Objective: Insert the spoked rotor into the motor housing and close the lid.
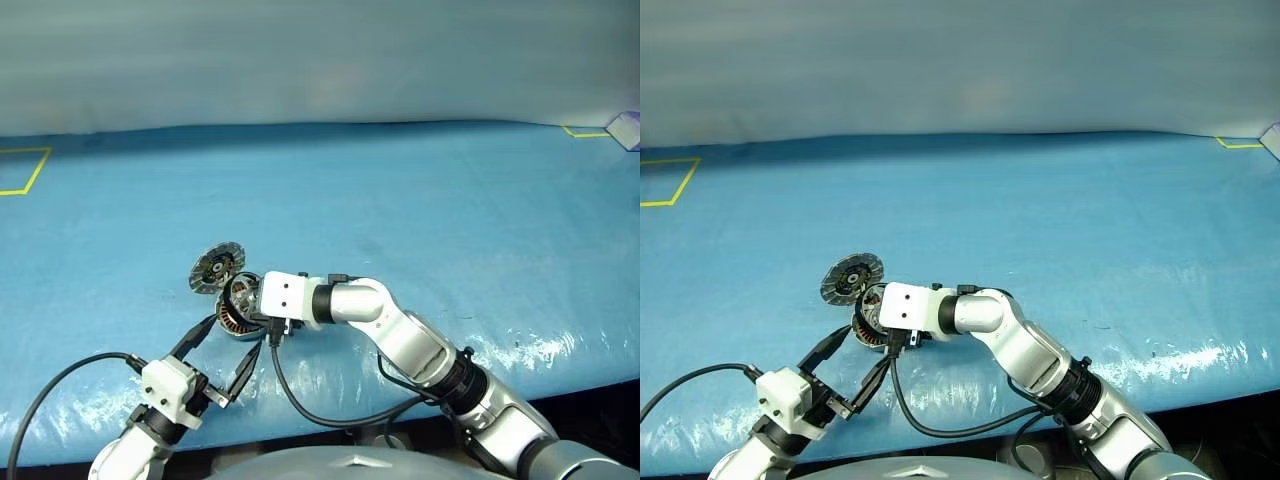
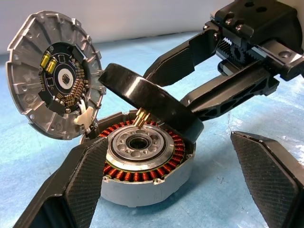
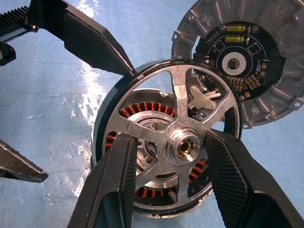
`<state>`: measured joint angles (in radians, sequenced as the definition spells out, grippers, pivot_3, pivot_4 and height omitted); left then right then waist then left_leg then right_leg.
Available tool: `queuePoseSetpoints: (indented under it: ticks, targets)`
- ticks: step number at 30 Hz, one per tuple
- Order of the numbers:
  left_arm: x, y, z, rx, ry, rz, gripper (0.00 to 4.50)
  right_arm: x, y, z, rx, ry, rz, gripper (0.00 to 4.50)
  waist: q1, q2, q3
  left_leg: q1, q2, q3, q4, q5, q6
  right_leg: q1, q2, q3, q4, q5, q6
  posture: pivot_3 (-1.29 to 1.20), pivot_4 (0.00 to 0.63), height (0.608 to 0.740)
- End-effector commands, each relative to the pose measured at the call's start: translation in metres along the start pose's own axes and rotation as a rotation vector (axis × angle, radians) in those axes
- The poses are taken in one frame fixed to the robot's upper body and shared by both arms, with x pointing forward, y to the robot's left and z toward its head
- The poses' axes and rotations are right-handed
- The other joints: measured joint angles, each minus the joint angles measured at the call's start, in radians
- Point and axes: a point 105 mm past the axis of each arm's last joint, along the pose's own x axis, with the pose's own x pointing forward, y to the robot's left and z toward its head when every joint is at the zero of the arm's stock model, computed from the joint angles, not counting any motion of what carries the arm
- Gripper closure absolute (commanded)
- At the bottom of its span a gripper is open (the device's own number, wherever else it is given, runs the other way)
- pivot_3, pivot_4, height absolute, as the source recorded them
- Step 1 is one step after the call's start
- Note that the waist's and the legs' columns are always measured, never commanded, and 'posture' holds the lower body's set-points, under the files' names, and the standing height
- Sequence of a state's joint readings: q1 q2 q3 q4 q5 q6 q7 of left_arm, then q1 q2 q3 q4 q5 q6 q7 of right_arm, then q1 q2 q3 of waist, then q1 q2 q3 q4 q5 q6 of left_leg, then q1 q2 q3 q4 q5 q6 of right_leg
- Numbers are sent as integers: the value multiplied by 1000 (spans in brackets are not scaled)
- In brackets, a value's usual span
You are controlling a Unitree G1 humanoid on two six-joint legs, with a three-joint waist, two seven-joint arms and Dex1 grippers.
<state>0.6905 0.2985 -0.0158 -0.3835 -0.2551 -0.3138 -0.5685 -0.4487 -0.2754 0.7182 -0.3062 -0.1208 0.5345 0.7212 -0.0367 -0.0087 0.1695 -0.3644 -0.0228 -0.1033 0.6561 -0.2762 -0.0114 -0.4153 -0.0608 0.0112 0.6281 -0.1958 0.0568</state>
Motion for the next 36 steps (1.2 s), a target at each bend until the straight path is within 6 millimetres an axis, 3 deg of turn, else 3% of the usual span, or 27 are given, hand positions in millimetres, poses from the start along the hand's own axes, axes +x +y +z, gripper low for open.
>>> queuePoseSetpoints:
  ticks: [1,18,26,36]
  targets:
    - [0,-1,2,11,-20,-7,0,2,5,0,-22,25,15,2650,0,0,0,0,0,0,0,0,0,0,0,0,0,0,0,0,150,740]
    - [-2,-1,-4,7,-12,-10,0,7,12,-6,-98,110,60,2650,0,0,0,1,0,0,0,0,0,0,0,0,0,0,0,0,150,740]
    - [-3,-1,-6,-1,-11,-2,0,8,12,-3,-96,99,52,68,0,0,0,0,0,0,0,0,0,0,0,0,0,0,0,0,150,740]
    - [-2,-2,-7,-6,-8,-9,0,1,6,11,-18,38,35,25,0,0,0,-1,0,0,-1,0,0,-1,0,0,0,0,0,0,150,740]
